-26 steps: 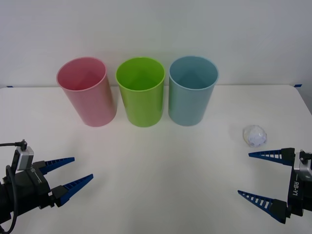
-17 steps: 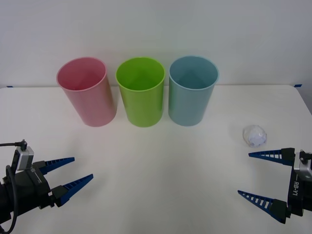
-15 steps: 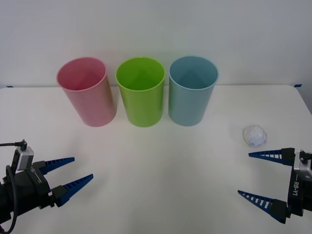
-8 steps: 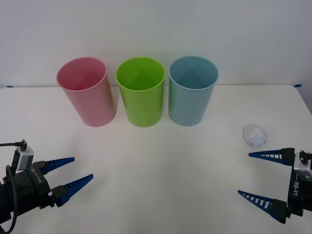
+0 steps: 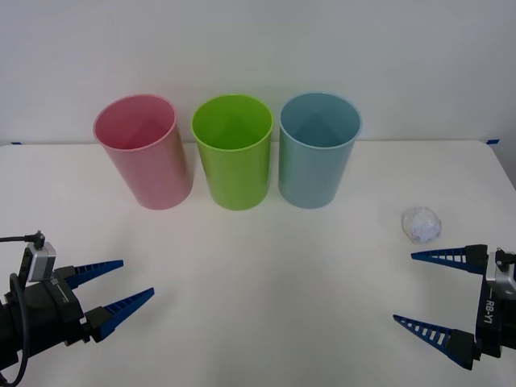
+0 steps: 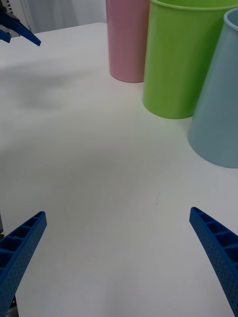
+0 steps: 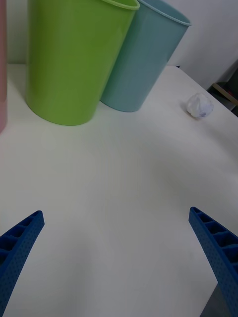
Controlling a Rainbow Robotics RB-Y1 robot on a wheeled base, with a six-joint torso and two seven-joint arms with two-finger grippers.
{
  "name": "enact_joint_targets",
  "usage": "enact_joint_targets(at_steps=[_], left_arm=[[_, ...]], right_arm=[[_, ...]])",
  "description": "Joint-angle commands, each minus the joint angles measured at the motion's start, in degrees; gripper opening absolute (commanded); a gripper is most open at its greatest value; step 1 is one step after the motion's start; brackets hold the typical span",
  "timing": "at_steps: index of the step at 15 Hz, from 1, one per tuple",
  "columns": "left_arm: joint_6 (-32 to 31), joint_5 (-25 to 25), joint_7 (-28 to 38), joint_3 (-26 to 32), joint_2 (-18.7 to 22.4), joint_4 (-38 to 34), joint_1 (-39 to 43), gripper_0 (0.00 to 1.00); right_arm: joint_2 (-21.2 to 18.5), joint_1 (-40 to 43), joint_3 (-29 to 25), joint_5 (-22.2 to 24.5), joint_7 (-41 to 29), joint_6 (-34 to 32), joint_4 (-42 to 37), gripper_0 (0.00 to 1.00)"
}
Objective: Put cans in the blue bin and PET bottles in the pink bin and trash in the green bin.
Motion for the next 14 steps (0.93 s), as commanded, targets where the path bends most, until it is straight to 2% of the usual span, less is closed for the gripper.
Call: enact_joint_targets(at_steps=[1, 7, 9, 11, 14], left_arm=[[0.0, 0.0, 0.0, 0.0, 0.0, 0.0, 0.0, 1.0], [0.0, 0.0, 0.0, 0.0, 0.0, 0.0, 0.0, 1.0], [0.0, 0.0, 0.0, 0.0, 0.0, 0.0, 0.0, 1.0], [0.0, 0.0, 0.0, 0.0, 0.0, 0.0, 0.0, 1.0], [0.0, 0.0, 0.0, 0.0, 0.0, 0.0, 0.0, 1.0]], right_arm=[[0.0, 0.0, 0.0, 0.0, 0.0, 0.0, 0.0, 1.0], [0.5, 0.2, -0.5, -0.2, 0.1, -0.2, 0.3, 1.0], [-1.1, -0.4, -1.4, -2.0, -0.5, 0.6, -1.6, 1.0], [-5.4, -0.5, -1.9, -2.7, -2.2, 5.3, -3.6, 1.0], [-10.6, -1.5, -3.8, -2.3, -9.4, 6.0, -4.0, 1.0]])
